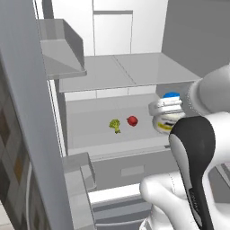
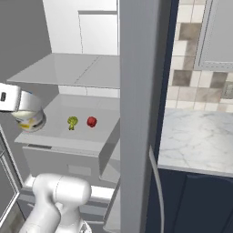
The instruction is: Place the ketchup and mayonnaise from the counter to the top shelf of the fridge. If the existing items in the fridge are on the top shelf, move them to other shelves.
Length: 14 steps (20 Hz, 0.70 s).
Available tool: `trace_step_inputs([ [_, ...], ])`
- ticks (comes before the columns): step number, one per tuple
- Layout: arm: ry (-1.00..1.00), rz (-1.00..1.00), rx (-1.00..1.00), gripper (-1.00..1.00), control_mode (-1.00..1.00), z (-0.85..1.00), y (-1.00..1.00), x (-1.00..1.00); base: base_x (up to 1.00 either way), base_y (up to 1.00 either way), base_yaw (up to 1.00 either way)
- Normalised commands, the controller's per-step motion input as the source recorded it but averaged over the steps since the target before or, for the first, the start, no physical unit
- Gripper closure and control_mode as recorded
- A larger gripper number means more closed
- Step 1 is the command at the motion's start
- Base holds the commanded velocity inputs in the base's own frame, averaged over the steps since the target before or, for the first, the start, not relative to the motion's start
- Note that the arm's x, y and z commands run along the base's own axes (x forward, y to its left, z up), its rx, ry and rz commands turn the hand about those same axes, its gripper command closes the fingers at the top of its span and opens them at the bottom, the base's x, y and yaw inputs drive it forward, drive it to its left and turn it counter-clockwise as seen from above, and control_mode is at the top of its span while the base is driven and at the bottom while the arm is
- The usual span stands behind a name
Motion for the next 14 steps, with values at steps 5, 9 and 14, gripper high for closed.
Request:
trace_step_inputs([
  [5,-0.21,0.00,-0.09,1.00,-1.00,0.84,0.04,0.53,0.00,0.00,0.00],
  [9,-0.04,0.00,-0.02,1.00,-1.00,0.35,0.00,1.00,0.00,0.00,0.00],
  [14,0.00,0.00,-0.01,1.00,-1.00,-0.01,0.00,1.00,0.00,0.00,0.00],
])
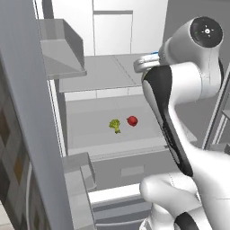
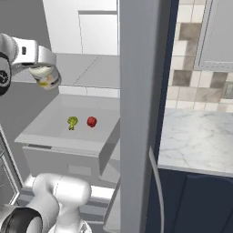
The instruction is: Place the ketchup and mayonnaise from the counter to the top shelf of the fridge. If the existing items in the fridge are on the top shelf, move them to other shelves.
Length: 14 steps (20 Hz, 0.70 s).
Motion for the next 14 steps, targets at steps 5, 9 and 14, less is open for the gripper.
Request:
trace_step_inputs([
  [5,0.00,0.00,-0.01,1.00,-1.00,-0.21,0.00,1.00,0.00,0.00,0.00],
  [9,0.00,0.00,0.00,1.00,-1.00,-0.16,0.00,1.00,0.00,0.00,0.00],
  [14,0.02,0.00,0.00,1.00,-1.00,-0.28,0.00,1.00,0.00,0.00,0.00],
])
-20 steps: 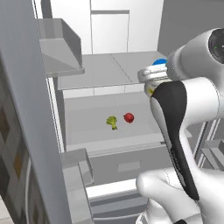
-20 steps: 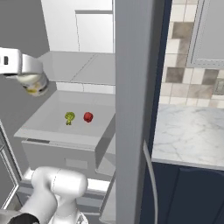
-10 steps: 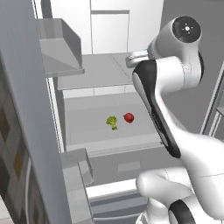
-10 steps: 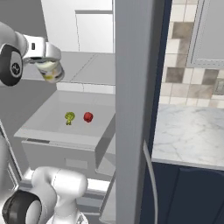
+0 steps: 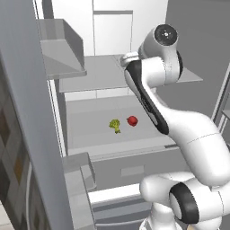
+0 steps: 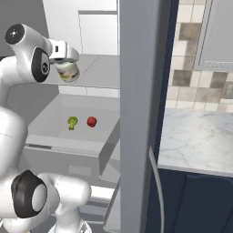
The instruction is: Place the ketchup and mayonnaise from the counter to the top shelf of the fridge. If the existing items in the fridge are on the top shelf, move them to other shelves.
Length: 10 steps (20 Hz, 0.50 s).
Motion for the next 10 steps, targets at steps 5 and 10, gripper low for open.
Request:
trace_step_inputs([
  [5,0.09,0.00,0.00,1.00,-1.00,-0.42,0.00,1.00,0.00,0.00,0.00],
  [10,0.04,0.00,0.00,1.00,-1.00,-0.25,0.00,1.00,0.00,0.00,0.00],
])
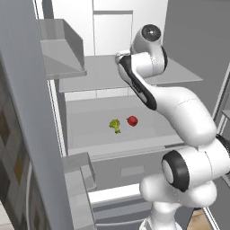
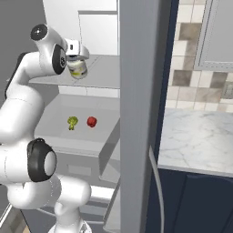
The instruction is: Place the ketchup and mayonnaise from the counter to the top shelf of the fridge. If the existing items in the fridge are on the top shelf, move them to other shelves.
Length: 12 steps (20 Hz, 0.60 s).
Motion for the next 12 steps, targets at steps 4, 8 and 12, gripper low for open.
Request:
trace_step_inputs([
  [4,0.00,0.00,-0.02,1.00,-1.00,-0.33,0.00,0.89,0.00,0.00,0.00],
  [8,-0.02,0.00,-0.07,-1.00,-1.00,-0.55,0.00,0.45,0.00,0.00,0.00],
  [12,-0.02,0.00,-0.02,-1.00,-1.00,-0.07,0.00,0.21,0.00,0.00,0.00],
])
